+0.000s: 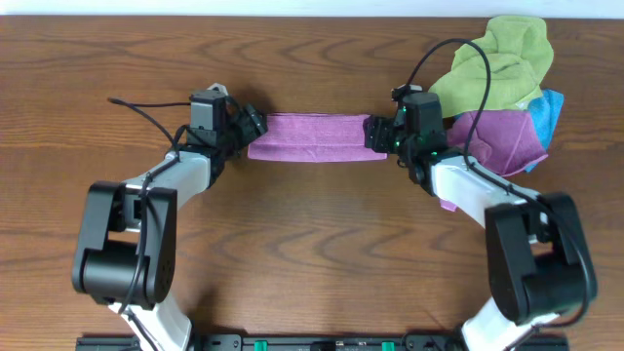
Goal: Fold the cloth
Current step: 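Fold the right end of the strip toward the left gripper with the right gripper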
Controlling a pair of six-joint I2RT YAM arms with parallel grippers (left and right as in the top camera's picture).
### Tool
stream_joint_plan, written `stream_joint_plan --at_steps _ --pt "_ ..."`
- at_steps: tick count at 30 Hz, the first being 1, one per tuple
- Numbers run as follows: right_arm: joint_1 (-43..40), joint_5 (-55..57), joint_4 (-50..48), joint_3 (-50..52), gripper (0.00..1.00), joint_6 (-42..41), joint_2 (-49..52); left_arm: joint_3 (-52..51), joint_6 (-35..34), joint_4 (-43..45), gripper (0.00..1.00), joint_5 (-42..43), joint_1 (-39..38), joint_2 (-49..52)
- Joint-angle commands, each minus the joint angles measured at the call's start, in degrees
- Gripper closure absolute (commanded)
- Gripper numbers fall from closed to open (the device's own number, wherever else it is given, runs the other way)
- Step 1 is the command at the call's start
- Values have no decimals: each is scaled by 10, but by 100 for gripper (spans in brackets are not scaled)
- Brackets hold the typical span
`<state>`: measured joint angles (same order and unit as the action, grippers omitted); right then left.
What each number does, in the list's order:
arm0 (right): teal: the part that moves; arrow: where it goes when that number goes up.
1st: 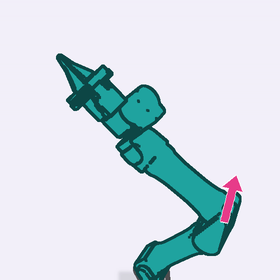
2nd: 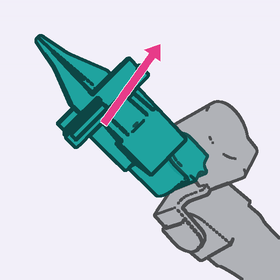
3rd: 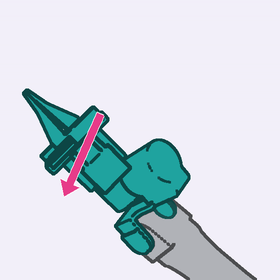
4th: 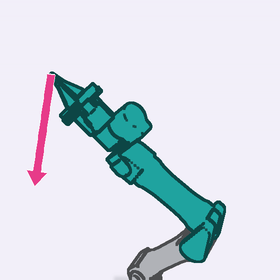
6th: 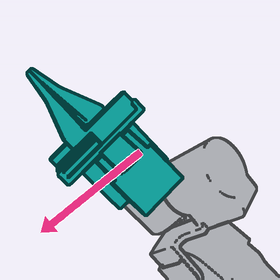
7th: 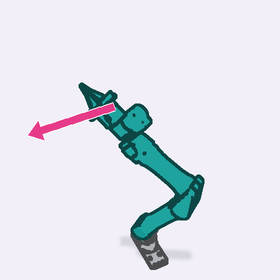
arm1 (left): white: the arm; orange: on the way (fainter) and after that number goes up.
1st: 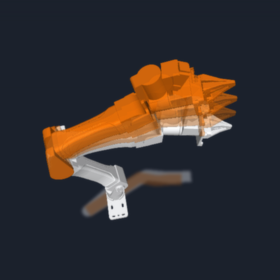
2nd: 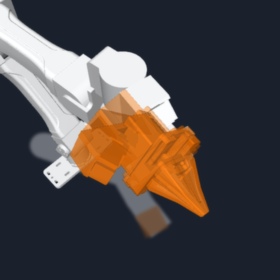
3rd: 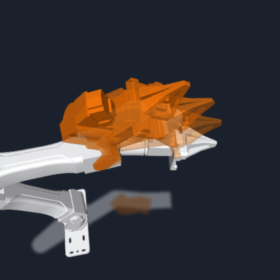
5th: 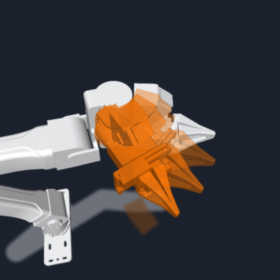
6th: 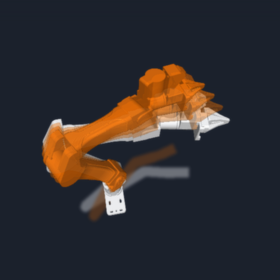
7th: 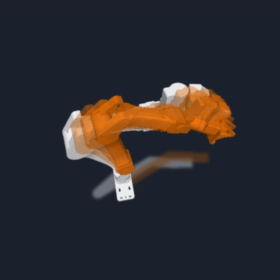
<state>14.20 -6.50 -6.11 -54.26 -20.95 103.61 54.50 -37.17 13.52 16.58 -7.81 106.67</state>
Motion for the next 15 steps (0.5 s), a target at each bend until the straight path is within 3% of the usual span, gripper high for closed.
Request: stream_joint_plan --at_steps 1,2,3,7,15 --pt "1 -9 23 -10 27 -14 -42 8 14 3 57 14 11 -52" --pt "1 -10 36 -10 26 -22 -49 8 14 2 82 20 11 -61" --pt "1 -14 47 -10 26 -29 -54 8 12 3 94 33 11 -66" --pt "1 -47 68 -10 25 -51 -59 8 -14 0 94 78 5 -66" --pt "1 -14 84 -9 20 -95 -56 9 -14 8 94 37 -49 1"
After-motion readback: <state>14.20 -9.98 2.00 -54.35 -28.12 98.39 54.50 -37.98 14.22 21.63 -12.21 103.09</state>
